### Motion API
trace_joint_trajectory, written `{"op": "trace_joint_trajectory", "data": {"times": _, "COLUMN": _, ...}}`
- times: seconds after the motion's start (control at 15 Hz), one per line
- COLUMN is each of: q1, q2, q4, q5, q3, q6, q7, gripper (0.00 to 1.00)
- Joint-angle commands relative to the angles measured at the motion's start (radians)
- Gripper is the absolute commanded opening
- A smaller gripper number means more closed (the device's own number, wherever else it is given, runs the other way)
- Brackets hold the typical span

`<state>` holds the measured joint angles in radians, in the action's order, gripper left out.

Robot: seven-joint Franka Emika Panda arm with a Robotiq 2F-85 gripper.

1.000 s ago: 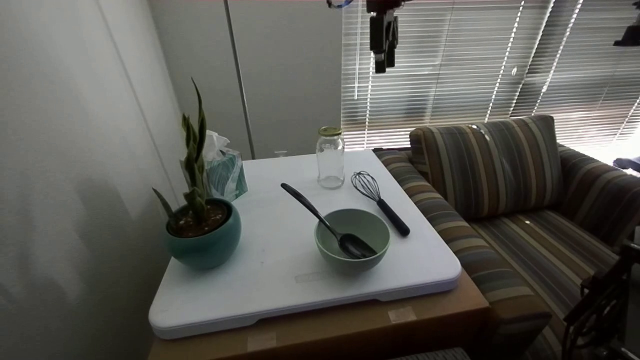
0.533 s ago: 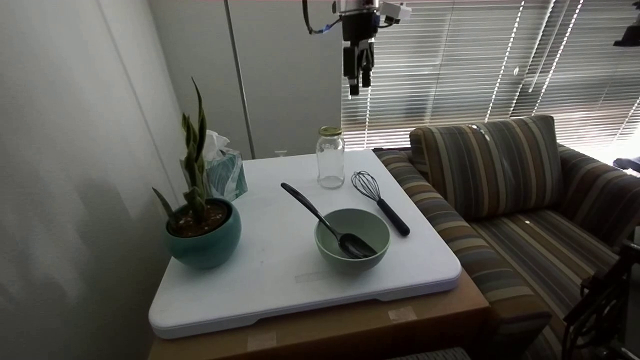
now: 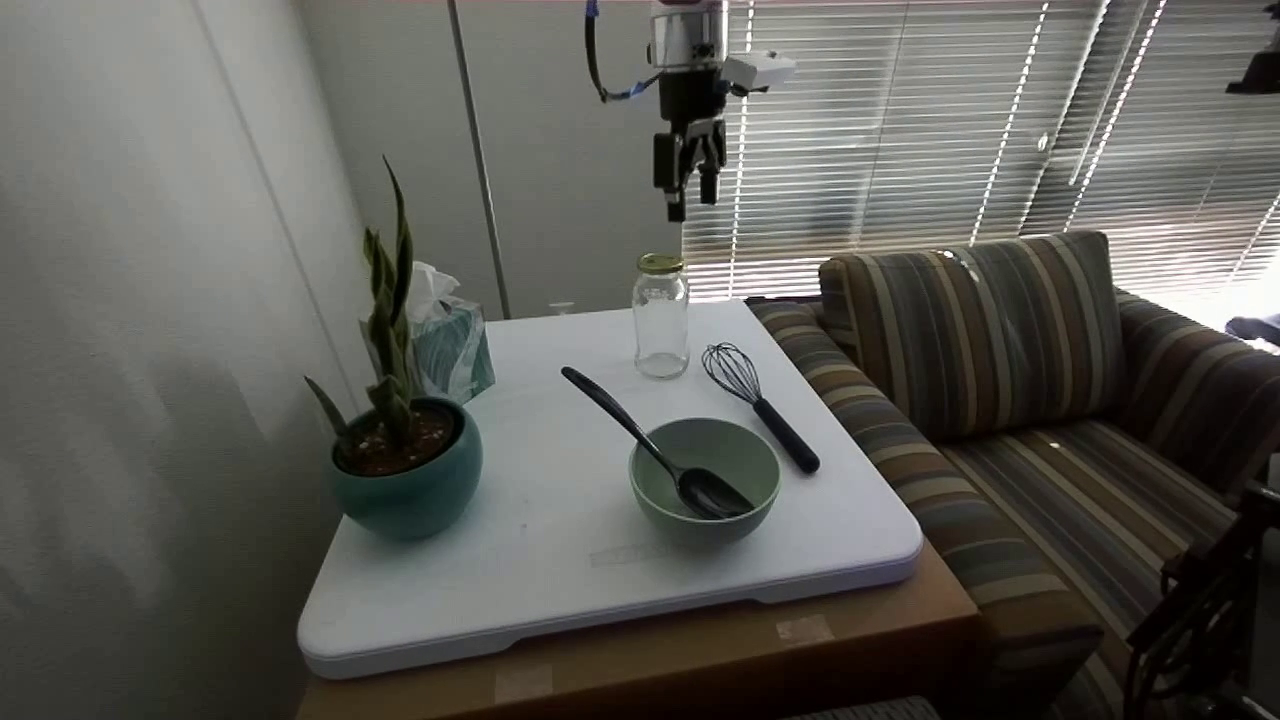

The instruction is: Take the lid off the jar and put it on the tray

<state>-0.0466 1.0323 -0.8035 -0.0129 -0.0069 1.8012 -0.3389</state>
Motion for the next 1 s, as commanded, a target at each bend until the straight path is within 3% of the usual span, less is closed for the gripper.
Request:
{"op": "trace_joint_trajectory", "data": {"times": 0.0, "q1": 0.004, "q2": 0.070, "q4": 0.096, "q5": 0.007, "q3": 0.004, "q6": -0.028, "q7": 0.012, "gripper": 1.00}}
{"op": "trace_joint_trajectory", "data": {"times": 0.2, "q1": 0.007, "q2": 0.106, "q4": 0.138, "q5": 0.015, "q3": 0.014, "q6": -0.054, "q7": 0.000, "gripper": 1.00}}
{"op": "trace_joint_trajectory", "data": {"times": 0.27, "q1": 0.012, "q2": 0.064, "q4": 0.064, "q5": 0.002, "q3": 0.003, "q6": -0.008, "q7": 0.008, "gripper": 1.00}}
{"op": "trace_joint_trajectory", "data": {"times": 0.93, "q1": 0.017, "q2": 0.094, "q4": 0.083, "q5": 0.000, "q3": -0.015, "q6": 0.012, "q7": 0.083, "gripper": 1.00}}
